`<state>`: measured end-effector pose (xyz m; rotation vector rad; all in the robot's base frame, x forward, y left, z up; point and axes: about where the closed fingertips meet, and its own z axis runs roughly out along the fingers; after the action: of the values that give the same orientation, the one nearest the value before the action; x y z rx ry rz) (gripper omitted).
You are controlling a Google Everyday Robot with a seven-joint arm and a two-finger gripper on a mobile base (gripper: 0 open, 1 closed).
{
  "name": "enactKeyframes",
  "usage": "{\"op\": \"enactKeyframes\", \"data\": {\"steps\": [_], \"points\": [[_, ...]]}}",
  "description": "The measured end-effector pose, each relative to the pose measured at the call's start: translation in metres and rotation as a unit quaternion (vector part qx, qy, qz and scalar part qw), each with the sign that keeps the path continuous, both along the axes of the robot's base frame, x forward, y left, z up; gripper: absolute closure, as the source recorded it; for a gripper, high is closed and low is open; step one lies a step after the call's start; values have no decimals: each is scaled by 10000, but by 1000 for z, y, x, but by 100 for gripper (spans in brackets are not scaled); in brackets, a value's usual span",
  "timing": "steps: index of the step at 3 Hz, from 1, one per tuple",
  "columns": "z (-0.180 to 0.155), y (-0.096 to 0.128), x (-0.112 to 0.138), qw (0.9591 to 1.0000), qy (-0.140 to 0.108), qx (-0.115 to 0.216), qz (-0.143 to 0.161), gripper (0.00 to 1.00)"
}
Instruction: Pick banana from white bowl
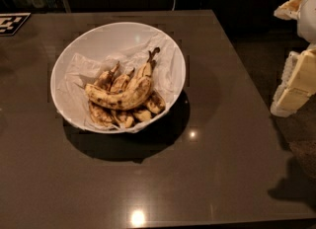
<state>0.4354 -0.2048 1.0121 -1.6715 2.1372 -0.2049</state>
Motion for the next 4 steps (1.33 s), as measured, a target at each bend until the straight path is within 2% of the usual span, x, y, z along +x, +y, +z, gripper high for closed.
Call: {"op": "enactKeyframes", "data": {"steps": [1,2,3,4], "points": [[6,5,-3,10000,-36,-4,9,0],[26,45,-21,9998,11,-41,186,0],[41,90,-41,9979,-39,-136,629,0],[41,90,-41,9979,-39,-136,629,0]]}}
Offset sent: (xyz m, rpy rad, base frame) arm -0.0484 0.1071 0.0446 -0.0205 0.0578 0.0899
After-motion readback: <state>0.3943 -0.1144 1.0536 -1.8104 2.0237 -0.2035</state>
